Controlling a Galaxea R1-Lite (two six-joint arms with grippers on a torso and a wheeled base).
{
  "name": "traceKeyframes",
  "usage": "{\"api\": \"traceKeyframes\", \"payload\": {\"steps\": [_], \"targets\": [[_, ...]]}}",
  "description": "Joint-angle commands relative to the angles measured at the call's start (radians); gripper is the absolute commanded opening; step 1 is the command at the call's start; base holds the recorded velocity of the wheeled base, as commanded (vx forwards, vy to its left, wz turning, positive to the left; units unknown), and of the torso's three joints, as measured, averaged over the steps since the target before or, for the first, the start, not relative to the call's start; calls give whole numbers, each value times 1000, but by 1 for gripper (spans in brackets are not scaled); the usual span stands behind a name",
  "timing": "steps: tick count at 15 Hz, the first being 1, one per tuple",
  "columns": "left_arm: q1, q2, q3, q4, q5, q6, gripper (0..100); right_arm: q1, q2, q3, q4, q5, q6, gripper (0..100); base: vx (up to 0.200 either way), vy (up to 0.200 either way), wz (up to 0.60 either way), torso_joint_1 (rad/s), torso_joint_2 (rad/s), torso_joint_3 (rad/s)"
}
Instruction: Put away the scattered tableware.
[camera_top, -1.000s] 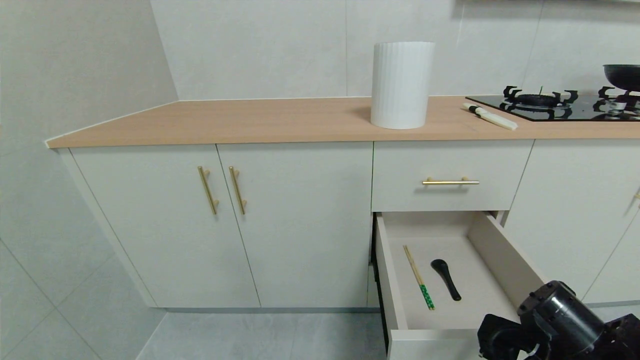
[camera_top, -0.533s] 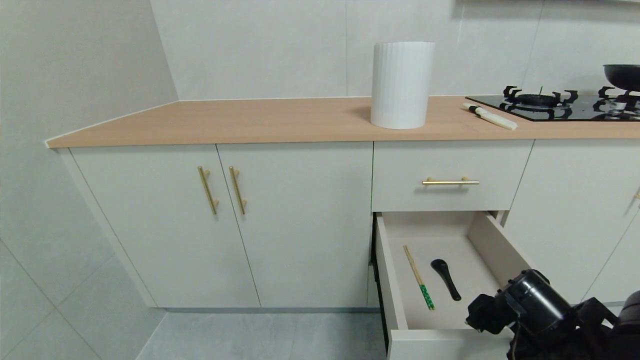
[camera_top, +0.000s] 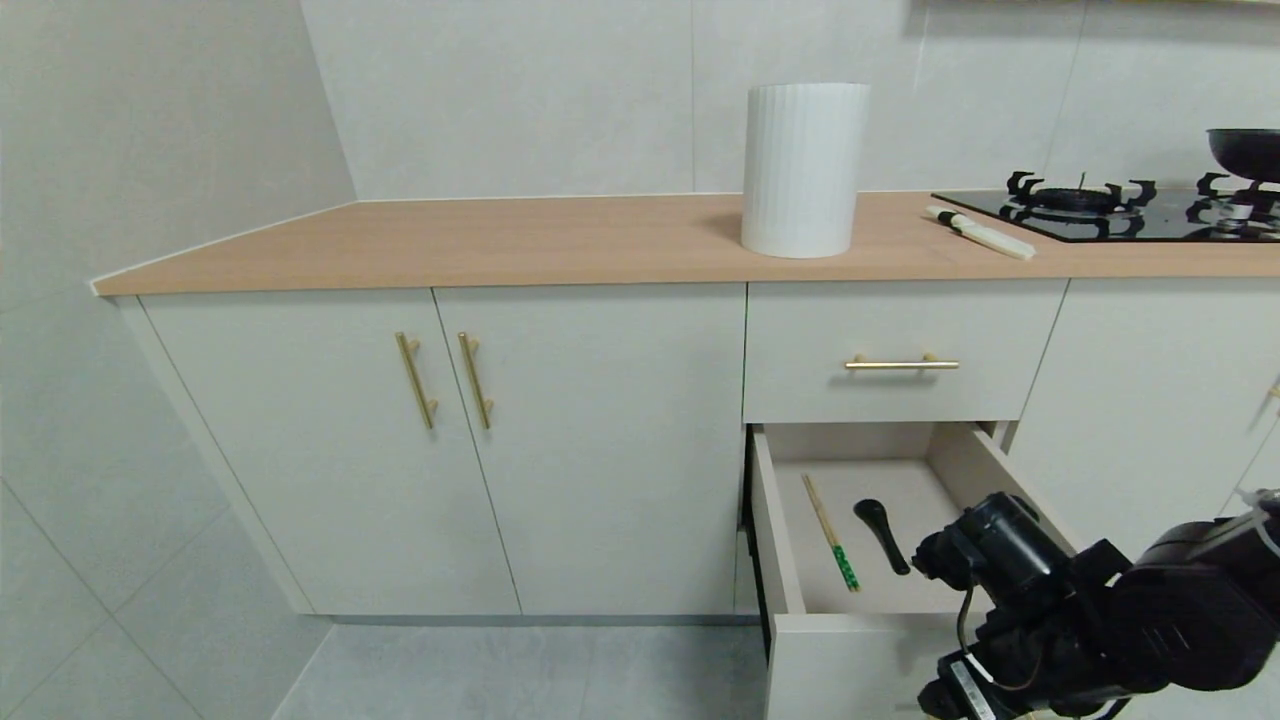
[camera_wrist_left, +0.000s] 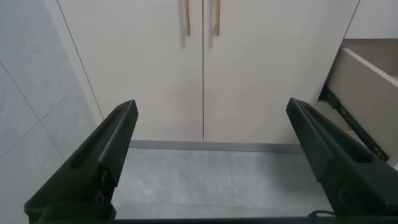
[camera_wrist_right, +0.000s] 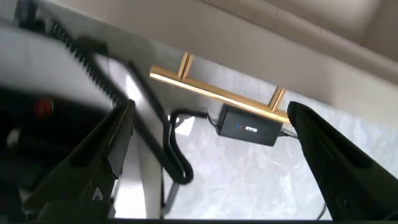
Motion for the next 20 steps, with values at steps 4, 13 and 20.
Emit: {"api": "traceKeyframes", "payload": {"steps": [4,13,20], "targets": [[0,0,0,-1,0,0,100,-71,114,-145,0,-23,48,100,0,0,0,0,0,0],[0,0,0,-1,0,-2,100,-178,266,-421,-29,-24,37,100,0,0,0,0,0,0],[0,0,0,-1,0,-2,100,-260,411,-456,-256,-53,45,100,0,0,0,0,0,0]]}}
